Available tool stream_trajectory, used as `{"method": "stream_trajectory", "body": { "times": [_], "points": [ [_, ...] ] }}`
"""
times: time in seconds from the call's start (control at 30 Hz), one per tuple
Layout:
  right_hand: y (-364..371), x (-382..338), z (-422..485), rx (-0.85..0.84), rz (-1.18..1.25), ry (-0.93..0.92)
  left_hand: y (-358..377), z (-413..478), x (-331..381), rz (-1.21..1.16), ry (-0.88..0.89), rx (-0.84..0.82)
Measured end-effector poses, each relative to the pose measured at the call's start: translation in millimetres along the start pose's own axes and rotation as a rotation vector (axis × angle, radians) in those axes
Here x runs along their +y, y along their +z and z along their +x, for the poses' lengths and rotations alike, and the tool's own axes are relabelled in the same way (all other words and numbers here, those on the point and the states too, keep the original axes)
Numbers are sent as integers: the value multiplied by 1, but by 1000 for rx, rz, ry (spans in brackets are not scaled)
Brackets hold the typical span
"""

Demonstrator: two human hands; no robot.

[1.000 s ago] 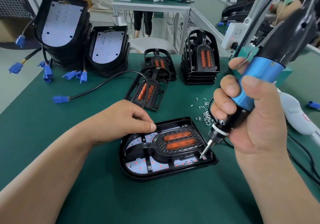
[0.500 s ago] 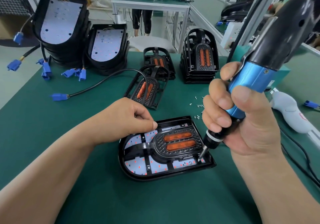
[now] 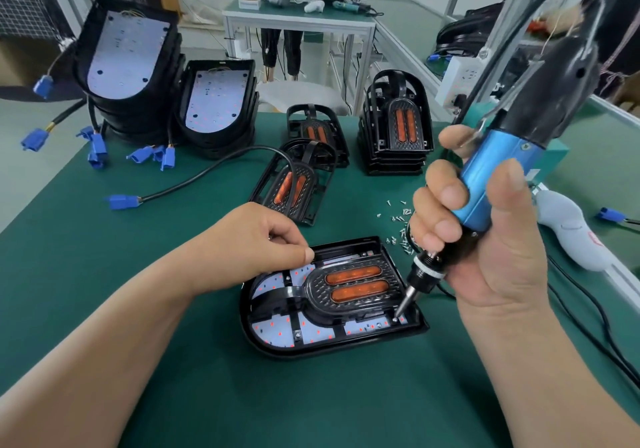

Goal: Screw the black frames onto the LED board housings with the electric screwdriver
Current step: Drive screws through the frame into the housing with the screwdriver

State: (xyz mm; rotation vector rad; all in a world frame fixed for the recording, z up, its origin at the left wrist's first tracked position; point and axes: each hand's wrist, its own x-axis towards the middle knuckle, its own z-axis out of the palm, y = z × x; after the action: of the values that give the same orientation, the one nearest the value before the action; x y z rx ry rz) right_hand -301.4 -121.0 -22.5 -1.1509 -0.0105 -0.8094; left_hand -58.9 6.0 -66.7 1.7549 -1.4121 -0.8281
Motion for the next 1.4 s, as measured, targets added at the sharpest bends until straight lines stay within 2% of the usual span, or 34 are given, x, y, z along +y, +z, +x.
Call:
{"method": "stream_trajectory", "body": {
  "times": [0.13,0.43,0.9,0.97,1.07,1.23,1.4],
  "points": [
    [-4,-2,3,91,-12,-12,-2,1,-2,-4,21,-20],
    [-38,-30,0,412,-74,-13,-5,1,-4,-3,6,-41],
    [-110,-78,-70,744,-295,-55,-6,3,-5,30,-12,-65],
    [-117,-85,-75,791,-396,-46,-7,3,-6,36,-10,-68],
    [-128,-87,-80,809,-699,49,-6,4,-6,32,-6,-67],
    [-132,-77,-84,668,-1157,349,-6,5,-6,10,1,-66],
    [-133,-64,-80,600,-1568,477,-7,6,-8,6,0,-73]
  ]
}}
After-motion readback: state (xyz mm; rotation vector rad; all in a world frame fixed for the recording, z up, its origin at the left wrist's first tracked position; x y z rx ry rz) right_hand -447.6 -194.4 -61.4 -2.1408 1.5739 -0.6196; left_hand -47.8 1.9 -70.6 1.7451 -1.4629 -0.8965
